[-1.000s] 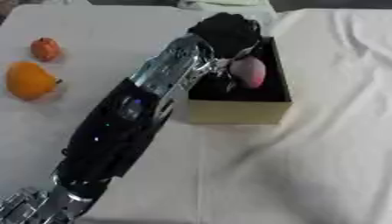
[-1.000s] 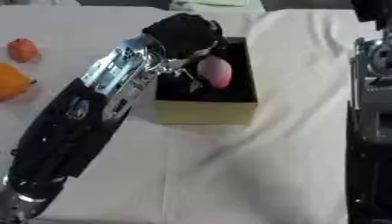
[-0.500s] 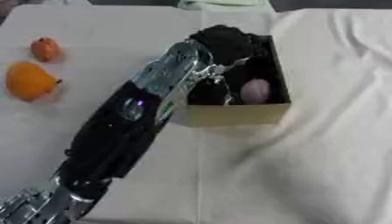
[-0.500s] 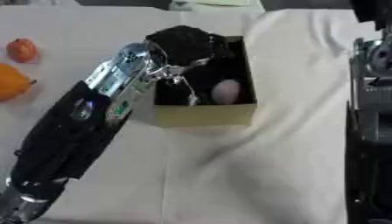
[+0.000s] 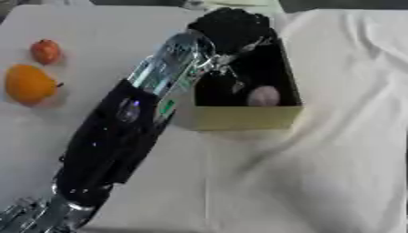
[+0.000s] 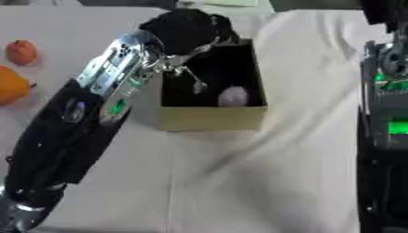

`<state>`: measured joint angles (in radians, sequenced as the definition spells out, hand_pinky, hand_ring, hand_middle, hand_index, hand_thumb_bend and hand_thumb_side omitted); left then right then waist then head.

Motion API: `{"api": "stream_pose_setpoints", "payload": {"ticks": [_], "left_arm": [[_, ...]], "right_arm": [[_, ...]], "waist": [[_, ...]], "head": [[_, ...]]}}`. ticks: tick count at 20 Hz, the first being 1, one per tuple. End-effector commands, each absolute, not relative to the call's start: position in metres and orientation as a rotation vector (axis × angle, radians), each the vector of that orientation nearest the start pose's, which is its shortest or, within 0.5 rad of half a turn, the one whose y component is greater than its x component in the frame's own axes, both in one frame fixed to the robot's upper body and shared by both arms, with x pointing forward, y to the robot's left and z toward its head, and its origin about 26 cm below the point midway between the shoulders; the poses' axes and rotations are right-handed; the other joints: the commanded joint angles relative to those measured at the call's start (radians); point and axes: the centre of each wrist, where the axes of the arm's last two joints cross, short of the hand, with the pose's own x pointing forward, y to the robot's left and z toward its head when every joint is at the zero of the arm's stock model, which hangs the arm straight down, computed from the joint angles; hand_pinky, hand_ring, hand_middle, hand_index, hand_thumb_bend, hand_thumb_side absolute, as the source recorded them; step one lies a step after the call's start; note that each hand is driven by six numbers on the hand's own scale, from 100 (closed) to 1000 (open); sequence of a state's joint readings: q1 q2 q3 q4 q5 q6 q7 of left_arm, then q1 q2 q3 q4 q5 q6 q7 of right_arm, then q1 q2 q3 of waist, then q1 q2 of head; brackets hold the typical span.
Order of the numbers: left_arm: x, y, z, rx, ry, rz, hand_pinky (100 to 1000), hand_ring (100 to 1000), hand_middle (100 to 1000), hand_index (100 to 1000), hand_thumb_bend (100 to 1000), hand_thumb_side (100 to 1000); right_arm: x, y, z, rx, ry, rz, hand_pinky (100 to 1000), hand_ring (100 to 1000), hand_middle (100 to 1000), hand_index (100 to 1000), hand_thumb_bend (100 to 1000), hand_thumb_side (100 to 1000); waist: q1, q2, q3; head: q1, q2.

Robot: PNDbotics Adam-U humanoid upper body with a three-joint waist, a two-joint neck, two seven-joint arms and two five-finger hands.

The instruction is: Pick up objects on the table and place them in the box.

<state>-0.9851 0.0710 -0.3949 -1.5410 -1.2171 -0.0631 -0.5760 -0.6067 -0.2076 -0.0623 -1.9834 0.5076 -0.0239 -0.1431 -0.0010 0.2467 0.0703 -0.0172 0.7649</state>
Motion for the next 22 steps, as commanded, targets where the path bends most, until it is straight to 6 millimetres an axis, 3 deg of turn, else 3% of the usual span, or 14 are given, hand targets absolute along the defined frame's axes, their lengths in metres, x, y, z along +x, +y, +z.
{"api": "stream_pose_setpoints", "payload": {"ticks": [1,6,9,10,14,22], "left_arm": [[0.345,0.063,0.317,-1.257,2.390,2.089,580,713,793,898,290,246],[0.318,0.114,0.349,-1.259,2.481,1.965,585,716,795,899,314,240],[0.309,0.125,0.356,-1.245,2.496,1.969,585,716,795,899,314,240],[0.307,0.127,0.357,-1.246,2.498,1.975,602,735,801,901,345,279],[0.328,0.153,0.335,-1.436,2.425,2.176,615,749,812,908,380,298],[0.356,0.224,0.298,-1.936,2.215,2.367,676,807,855,931,498,354]], "right_arm": [[0.314,-0.228,0.288,0.988,3.380,-0.356,844,813,737,809,100,757],[0.313,-0.231,0.288,1.020,3.369,-0.362,844,814,738,809,100,756],[0.313,-0.231,0.288,1.025,3.367,-0.363,844,814,738,809,100,756],[0.313,-0.232,0.288,1.028,3.365,-0.363,844,814,738,808,100,755],[0.313,-0.239,0.288,1.103,3.343,-0.369,844,814,738,808,100,755],[0.313,-0.240,0.289,1.117,3.333,-0.374,844,814,738,808,100,755]], "waist": [[0.002,-0.025,0.006],[0.008,-0.031,0.025],[0.009,-0.032,0.026],[0.010,-0.032,0.027],[0.018,-0.036,0.068],[0.022,-0.032,0.074]], "head": [[-0.011,0.005],[-0.026,0.005],[-0.027,0.005],[-0.031,0.005],[-0.079,0.005],[-0.088,0.005]]}}
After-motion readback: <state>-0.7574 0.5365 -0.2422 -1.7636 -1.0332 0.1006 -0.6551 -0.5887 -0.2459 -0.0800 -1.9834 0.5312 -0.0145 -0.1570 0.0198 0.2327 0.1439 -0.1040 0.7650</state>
